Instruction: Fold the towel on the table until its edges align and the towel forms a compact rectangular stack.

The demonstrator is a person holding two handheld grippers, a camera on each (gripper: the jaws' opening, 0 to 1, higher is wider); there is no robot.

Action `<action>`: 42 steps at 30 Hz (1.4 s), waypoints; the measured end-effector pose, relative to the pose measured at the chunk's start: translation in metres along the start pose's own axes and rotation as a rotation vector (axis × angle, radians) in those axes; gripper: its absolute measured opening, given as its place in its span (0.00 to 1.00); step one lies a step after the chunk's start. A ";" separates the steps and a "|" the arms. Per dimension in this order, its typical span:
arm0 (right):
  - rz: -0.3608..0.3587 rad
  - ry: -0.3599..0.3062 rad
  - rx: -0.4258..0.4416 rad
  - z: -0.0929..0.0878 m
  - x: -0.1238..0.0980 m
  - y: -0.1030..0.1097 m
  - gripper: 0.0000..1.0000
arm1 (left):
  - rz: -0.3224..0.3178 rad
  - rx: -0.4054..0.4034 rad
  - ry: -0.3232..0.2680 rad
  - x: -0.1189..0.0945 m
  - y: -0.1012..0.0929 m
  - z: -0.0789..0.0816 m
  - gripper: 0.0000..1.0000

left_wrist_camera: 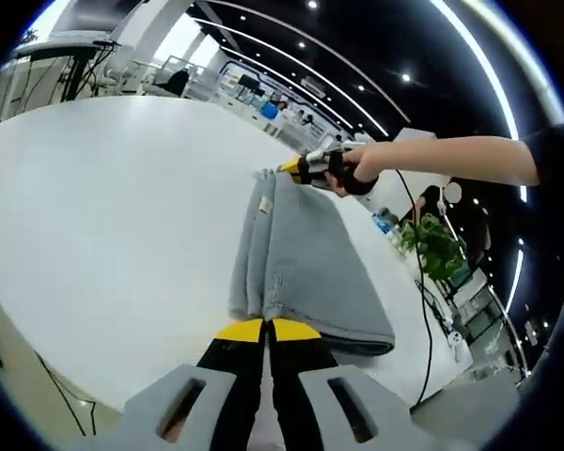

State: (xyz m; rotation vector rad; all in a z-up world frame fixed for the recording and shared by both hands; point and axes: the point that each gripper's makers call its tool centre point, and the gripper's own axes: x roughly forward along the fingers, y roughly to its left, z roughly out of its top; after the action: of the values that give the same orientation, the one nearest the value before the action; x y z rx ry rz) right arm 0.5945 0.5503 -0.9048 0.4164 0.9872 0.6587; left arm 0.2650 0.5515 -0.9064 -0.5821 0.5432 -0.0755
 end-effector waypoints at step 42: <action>0.008 0.048 -0.632 0.010 -0.009 0.007 0.18 | -0.041 0.339 0.101 0.000 -0.015 0.004 0.27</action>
State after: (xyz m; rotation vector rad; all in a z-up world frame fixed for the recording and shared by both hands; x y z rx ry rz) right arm 0.5970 0.5490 -0.8900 -0.1528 0.7700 0.9466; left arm 0.2677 0.5411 -0.8956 -0.2590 0.6012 -0.2325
